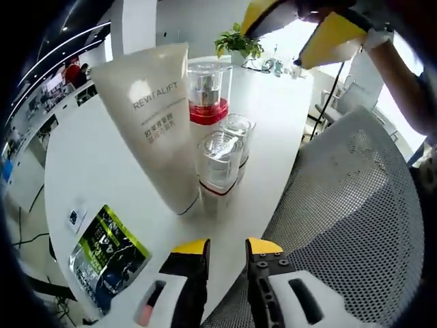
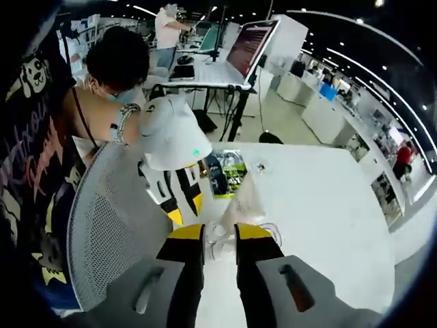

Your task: Arrange the skincare products in the storage area until every visible bottle or jar stands upright without overlapping.

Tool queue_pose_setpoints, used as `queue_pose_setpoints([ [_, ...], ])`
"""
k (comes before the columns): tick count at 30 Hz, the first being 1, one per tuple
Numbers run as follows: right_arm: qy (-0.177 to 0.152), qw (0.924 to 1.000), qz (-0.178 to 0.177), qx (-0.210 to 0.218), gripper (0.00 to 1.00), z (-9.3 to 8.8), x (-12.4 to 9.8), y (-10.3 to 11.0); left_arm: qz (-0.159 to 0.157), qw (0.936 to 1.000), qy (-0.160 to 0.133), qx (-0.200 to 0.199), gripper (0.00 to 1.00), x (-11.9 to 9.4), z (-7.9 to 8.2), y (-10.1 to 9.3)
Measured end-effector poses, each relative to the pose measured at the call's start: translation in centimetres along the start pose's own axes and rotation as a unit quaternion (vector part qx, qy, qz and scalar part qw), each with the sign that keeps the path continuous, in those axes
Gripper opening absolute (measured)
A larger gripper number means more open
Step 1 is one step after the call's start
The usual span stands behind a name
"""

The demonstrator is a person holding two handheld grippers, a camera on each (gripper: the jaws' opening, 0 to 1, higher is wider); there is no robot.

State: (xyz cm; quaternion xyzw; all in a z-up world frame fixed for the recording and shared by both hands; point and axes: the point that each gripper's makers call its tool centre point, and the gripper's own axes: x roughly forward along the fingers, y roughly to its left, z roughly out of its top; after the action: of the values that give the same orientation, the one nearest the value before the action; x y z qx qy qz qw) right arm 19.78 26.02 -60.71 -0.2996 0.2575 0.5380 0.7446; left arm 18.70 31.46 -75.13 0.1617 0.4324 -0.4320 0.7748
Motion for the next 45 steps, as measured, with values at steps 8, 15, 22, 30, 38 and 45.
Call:
queue_pose_setpoints([
  [8, 0.069, 0.994, -0.004, 0.085, 0.14, -7.3, 2.9, 0.9, -0.003, 0.9995, 0.011, -0.03, 0.2, 0.4, 0.0, -0.1],
  [15, 0.087, 0.9777, -0.03, 0.189, 0.15, -10.2, 6.5, 0.4, 0.012, 0.9954, 0.029, -0.09, 0.19, 1.4, 1.4, 0.4],
  [22, 0.067, 0.9742, -0.039, 0.212, 0.18, -10.6, 8.3, -0.5, 0.021, 0.994, 0.04, -0.099, 0.19, 3.0, 1.7, 0.8],
  [30, 0.058, 0.9736, -0.033, 0.219, 0.18, -11.1, 9.1, 0.2, 0.027, 0.994, 0.015, -0.105, 0.19, 3.5, 2.3, 1.3],
  [38, 0.054, 0.9764, -0.038, 0.206, 0.17, -11.0, 9.4, -0.1, 0.021, 0.9949, 0.007, -0.098, 0.18, 3.6, 2.6, 0.9],
  [45, 0.052, 0.9774, -0.037, 0.202, 0.17, -10.9, 9.4, -0.1, 0.027, 0.9941, 0.006, -0.105, 0.18, 3.6, 2.6, 1.1],
])
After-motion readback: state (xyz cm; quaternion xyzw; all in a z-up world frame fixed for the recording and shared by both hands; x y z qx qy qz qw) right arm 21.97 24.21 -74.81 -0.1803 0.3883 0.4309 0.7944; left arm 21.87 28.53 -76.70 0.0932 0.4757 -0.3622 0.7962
